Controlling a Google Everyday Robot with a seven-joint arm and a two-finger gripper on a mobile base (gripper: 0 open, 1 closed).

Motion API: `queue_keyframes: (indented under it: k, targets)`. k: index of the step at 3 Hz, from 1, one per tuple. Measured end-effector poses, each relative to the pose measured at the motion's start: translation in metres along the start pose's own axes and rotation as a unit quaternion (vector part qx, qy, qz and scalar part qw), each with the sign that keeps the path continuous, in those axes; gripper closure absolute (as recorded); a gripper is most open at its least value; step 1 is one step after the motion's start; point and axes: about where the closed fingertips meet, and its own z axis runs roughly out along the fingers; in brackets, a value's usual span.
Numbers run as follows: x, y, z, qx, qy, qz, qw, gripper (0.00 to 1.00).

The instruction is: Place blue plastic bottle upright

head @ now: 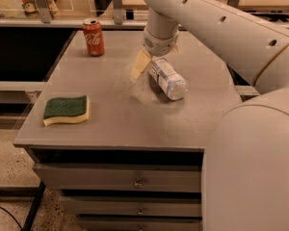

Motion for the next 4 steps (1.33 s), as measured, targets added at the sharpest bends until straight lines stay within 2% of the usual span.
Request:
queue_keyframes:
  k: [1, 2, 3, 4]
  targets:
    - [0.001, -0.003, 0.000, 0.012, 0.023, 0.025, 0.9994, 0.17]
    - [0.006, -0.006, 0.000, 0.018, 0.041, 0.039, 0.9982, 0.41]
    - [0.014, -0.009, 0.002, 0.023, 0.055, 0.045, 0.9972, 0.64]
    - [0.013, -0.009, 0.005, 0.022, 0.054, 0.044, 0.9973, 0.87]
